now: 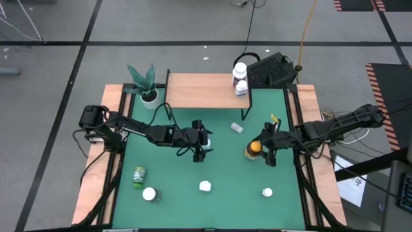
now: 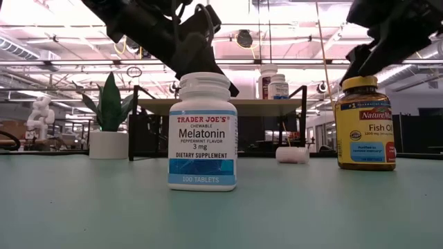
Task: Pick and place medicine bottles onto shelf by color
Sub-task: Put the yellow medicine bottle on the shelf
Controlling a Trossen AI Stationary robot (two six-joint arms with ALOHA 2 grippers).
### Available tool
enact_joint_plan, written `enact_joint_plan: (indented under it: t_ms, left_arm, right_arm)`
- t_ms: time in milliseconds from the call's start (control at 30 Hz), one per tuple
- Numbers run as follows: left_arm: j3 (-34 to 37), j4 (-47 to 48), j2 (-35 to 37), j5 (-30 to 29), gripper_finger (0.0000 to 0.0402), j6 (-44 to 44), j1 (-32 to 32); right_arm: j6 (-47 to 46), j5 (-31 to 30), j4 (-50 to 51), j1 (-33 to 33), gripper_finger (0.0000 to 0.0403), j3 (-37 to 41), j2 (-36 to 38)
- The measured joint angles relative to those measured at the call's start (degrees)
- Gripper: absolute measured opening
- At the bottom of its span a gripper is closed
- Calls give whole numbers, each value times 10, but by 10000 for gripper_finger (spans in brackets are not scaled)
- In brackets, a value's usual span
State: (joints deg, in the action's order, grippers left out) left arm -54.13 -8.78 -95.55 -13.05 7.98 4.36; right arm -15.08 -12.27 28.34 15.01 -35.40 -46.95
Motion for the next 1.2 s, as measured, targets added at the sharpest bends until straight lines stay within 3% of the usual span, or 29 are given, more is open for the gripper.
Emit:
enact_joint_plan:
  t_ms: [300,567,700,833,967,1100,1200]
  left_arm:
    - [0,0,0,-19,351,-1,-19]
    - [0,0,0,-21,351,-17,-25]
    - [0,0,0,-21,351,-17,-25]
    - [0,0,0,-21,351,-17,-25]
    - [0,0,0,-21,351,-17,-25]
    - [0,-5,0,-21,351,-17,-25]
    - [0,-11,0,-21,351,-18,-25]
  right_arm:
    - [-3,-9,-71,8,276,75,34]
    - [5,-15,-82,7,205,78,35]
    - [23,-12,-109,6,204,75,35]
    - [60,-9,-98,-4,204,18,35]
    - [147,-9,-42,-31,204,-88,24]
    - [234,-1,-19,-98,204,-206,-25]
    - [268,53,22,-160,204,-303,-91]
